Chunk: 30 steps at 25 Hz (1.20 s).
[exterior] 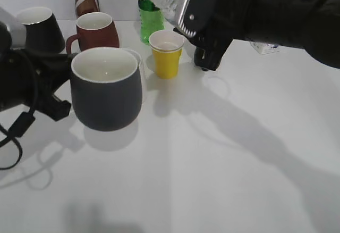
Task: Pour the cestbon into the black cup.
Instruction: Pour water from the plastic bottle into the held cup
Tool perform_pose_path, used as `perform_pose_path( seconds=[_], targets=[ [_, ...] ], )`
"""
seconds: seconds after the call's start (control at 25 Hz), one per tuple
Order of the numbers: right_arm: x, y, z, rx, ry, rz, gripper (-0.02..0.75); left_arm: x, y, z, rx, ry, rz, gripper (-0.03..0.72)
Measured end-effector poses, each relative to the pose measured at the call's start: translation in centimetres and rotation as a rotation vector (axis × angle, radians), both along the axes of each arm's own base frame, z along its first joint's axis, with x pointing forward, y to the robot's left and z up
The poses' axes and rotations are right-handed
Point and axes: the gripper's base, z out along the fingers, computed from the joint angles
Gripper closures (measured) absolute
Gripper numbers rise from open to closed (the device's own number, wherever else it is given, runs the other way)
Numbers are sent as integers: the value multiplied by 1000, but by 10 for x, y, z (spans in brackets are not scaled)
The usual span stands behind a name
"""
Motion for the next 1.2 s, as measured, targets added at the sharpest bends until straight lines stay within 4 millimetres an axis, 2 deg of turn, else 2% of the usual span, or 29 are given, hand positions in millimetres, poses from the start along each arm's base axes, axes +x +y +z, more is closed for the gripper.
perform_pose_path(
  seconds=[0.2, 0.56, 0.88, 1.2],
  targets=[
    [0, 1, 0, -125, -97, 57, 283, 7, -3, 10, 8, 3, 12, 639],
    [1, 2, 4, -199, -186, 96, 283, 2, -17, 6, 27, 27, -45, 639],
    [0, 3, 5, -247, -246, 121, 283, 21, -28, 10, 35, 38, -44, 639],
    [0, 3, 5, -333, -324, 155, 283, 16, -42, 13, 34, 31, -95, 639]
  ],
)
